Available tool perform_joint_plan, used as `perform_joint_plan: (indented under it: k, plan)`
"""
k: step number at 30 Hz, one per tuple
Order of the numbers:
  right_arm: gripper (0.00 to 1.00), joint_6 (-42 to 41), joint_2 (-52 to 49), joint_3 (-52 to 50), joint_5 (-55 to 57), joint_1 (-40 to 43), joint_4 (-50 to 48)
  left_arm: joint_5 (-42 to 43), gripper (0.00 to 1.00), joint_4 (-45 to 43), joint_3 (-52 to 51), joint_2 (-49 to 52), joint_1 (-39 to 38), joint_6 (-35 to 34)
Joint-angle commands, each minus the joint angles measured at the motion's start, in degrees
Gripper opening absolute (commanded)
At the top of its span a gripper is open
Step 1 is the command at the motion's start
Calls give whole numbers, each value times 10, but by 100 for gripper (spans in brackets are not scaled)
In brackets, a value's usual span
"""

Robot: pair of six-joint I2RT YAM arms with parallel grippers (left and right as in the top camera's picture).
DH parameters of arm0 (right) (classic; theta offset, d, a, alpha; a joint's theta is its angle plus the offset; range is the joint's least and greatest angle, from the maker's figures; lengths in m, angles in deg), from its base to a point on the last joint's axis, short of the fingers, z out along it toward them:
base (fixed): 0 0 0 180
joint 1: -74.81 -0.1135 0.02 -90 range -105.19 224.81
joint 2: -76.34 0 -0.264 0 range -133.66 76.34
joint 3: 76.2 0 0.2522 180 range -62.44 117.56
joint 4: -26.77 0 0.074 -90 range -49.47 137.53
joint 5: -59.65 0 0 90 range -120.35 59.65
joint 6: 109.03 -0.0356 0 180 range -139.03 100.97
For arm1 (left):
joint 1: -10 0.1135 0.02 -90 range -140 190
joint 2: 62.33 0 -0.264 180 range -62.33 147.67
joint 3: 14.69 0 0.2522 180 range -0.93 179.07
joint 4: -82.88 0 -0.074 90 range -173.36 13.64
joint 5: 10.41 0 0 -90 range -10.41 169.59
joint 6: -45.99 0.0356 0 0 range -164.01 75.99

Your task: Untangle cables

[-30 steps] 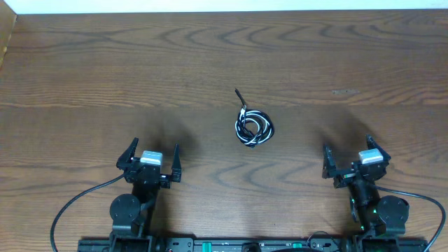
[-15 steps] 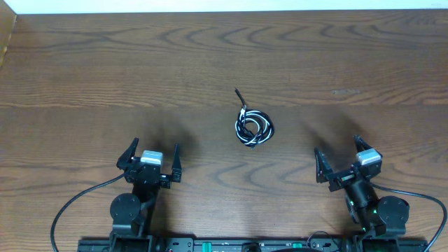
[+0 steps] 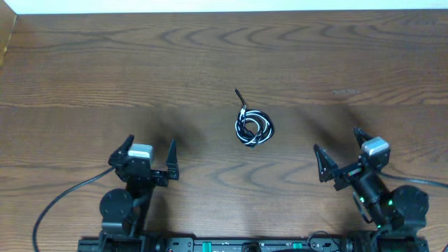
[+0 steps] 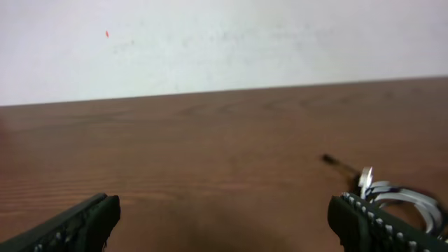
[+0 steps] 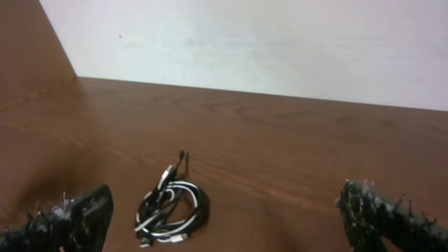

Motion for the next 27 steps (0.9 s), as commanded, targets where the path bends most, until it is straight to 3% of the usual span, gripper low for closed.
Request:
perform_joint_plan:
  k: [1,8,14,20,24,27]
  plan:
    - [99,10,-69,63,-17,-7,28,-1,100,20,68,45,2,-32]
    - [99,16,-212,174,-47,-7,91,46,100,117,200,175,2,-32]
    - [99,49,-365,338,-62,-3,243,74,100,224,328,312,1,-43]
    - [99,86,-507,491,-62,5,376,201,100,329,456,511,0,-45]
    - [99,86,-551,514,-58,6,365,233,100,382,522,624,-36,-45]
    - [99,81,-560,514,-75,4,341,292,100,352,530,698,-90,-45]
